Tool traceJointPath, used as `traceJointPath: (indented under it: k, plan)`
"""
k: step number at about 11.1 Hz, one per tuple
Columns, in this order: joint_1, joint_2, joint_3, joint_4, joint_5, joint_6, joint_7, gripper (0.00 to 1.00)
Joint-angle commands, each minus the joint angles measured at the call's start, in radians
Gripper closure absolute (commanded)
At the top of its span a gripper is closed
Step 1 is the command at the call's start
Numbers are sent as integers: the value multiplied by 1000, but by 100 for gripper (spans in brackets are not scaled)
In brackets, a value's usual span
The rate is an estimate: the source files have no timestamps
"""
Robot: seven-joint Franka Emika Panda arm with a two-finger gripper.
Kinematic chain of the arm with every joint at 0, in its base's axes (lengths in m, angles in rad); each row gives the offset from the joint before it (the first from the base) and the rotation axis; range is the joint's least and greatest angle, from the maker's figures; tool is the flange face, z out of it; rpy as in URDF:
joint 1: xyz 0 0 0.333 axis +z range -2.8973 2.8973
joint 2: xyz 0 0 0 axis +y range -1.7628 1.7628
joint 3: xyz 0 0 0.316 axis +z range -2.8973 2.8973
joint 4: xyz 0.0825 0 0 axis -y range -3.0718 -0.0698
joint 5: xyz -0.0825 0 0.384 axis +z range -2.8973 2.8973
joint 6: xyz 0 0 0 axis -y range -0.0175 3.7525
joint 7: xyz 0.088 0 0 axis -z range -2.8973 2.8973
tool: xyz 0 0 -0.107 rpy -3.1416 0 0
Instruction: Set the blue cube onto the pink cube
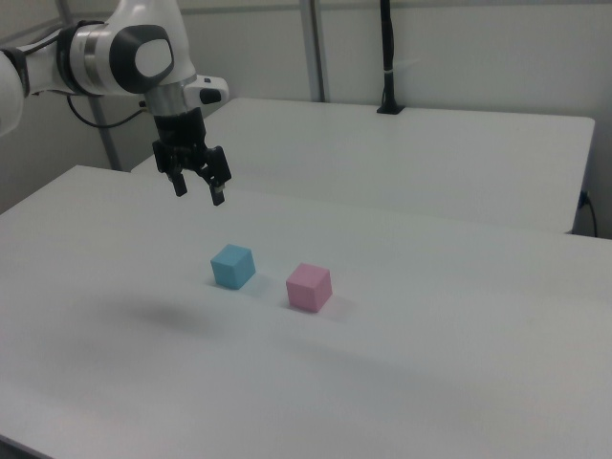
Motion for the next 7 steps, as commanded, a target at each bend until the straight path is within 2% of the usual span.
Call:
traceJointPath:
  k: [1, 4, 7]
  plan:
    - [2, -15, -10, -16, 27, 12, -26, 0]
    - [5, 23, -7, -22, 25, 85, -35, 0]
    - [12, 118, -4, -24, 24, 180, -34, 0]
